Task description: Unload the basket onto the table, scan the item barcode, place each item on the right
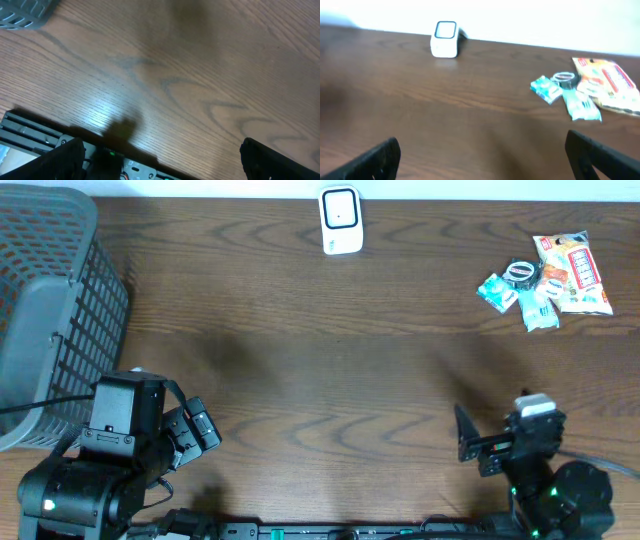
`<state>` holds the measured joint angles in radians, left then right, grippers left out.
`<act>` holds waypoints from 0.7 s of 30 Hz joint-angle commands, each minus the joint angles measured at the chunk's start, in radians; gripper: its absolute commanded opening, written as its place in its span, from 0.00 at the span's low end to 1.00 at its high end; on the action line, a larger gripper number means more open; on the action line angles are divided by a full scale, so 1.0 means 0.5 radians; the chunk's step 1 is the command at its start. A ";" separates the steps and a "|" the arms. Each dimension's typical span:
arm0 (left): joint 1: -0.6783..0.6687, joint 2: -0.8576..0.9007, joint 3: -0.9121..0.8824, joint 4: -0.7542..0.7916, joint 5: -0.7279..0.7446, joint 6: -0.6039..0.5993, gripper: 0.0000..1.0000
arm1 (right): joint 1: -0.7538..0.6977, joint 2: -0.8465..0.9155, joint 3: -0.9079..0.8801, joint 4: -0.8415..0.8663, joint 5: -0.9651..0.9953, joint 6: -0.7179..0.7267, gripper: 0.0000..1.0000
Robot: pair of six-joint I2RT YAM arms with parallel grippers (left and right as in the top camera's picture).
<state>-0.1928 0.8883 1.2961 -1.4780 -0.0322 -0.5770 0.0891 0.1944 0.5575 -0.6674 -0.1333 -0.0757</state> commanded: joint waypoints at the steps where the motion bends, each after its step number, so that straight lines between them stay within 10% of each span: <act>1: -0.001 -0.002 -0.002 -0.005 -0.011 -0.009 0.97 | 0.006 -0.135 -0.152 0.082 -0.092 -0.198 0.99; 21: -0.001 -0.002 -0.002 -0.005 -0.011 -0.009 0.98 | 0.004 -0.378 -0.919 1.057 0.091 0.076 0.99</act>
<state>-0.1925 0.8883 1.2961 -1.4776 -0.0322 -0.5770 0.0891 0.0124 0.1318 -0.1619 -0.1139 -0.0799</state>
